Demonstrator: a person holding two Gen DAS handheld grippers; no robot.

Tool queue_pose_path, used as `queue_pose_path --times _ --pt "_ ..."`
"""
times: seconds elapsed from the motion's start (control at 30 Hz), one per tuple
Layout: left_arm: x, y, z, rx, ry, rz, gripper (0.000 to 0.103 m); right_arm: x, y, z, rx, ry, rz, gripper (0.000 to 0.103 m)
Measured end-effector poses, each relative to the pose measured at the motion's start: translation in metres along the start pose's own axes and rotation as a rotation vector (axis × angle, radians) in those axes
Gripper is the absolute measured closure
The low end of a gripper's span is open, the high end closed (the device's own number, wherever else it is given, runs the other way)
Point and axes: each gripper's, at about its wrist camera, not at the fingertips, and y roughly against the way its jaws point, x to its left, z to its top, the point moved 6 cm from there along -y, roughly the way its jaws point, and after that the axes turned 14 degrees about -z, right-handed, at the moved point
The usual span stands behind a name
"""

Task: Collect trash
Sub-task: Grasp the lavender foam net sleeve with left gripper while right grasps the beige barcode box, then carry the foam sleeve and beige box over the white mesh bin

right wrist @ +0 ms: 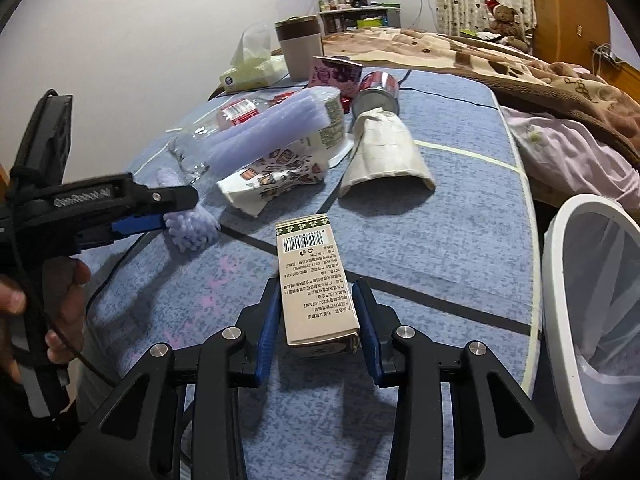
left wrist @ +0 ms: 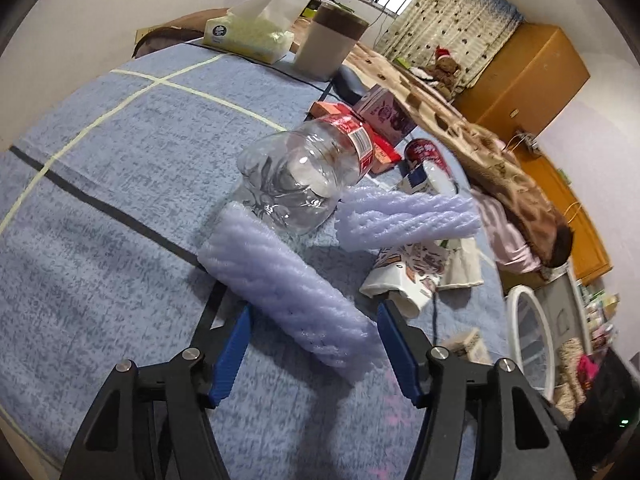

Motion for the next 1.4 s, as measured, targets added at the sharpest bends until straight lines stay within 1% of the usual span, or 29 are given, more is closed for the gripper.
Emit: queue_pose_path --times 0.07,0.1,0.13,0.17,0.2,0.23,0.27,0.3,0.33,0.43,0.67,0.93,1.13,1.4 --pt "-0.004 -0.004 0.001 0.003 -0.028 0.025 0.039 -0.002 0.000 0.000 0.000 -0.009 -0.003 0.066" --pt "-0.007 -0.007 0.001 0.004 -0.046 0.033 0.042 -0.004 -0.001 0.000 0.001 -0.011 -0.004 0.066" --pt "-0.009 -0.009 0.000 0.007 -0.057 0.042 0.049 -0.005 0.000 0.001 -0.001 -0.013 -0.007 0.066" --pt "-0.010 -0.011 0.000 0.011 -0.066 0.047 0.051 -0.006 0.002 0.001 -0.005 -0.016 -0.008 0.066" --pt "-0.012 -0.012 -0.001 0.012 -0.079 0.051 0.056 -0.007 0.003 0.001 -0.008 -0.018 -0.010 0.066" --pt "-0.013 -0.012 -0.001 0.014 -0.087 0.051 0.063 -0.009 0.005 0.001 -0.012 -0.021 -0.012 0.066" --pt "-0.014 -0.011 -0.002 0.019 -0.097 0.044 0.066 -0.010 0.006 0.002 -0.016 -0.024 -0.013 0.066" --pt "-0.015 -0.010 -0.003 0.018 -0.105 0.041 0.072 -0.011 0.007 0.002 -0.019 -0.027 -0.013 0.070" --pt "-0.017 -0.008 -0.005 0.020 -0.120 0.040 0.076 -0.013 0.009 0.002 -0.023 -0.030 -0.014 0.071" --pt "-0.022 -0.001 -0.009 0.018 -0.156 0.037 0.081 -0.015 0.012 0.004 -0.037 -0.039 -0.018 0.071" --pt "-0.036 0.022 -0.020 -0.007 -0.225 0.029 0.082 -0.020 0.024 0.007 -0.078 -0.057 -0.027 0.071" --pt "-0.065 0.035 -0.026 -0.028 -0.319 -0.019 0.082 -0.033 0.040 0.007 -0.120 -0.095 -0.049 0.071" --pt "-0.091 0.031 -0.032 -0.006 -0.385 -0.071 0.082 -0.050 0.049 0.006 -0.147 -0.138 -0.083 0.071" --pt "-0.127 0.011 -0.044 0.048 -0.467 -0.141 0.082 -0.078 0.057 0.000 -0.162 -0.204 -0.144 0.071"
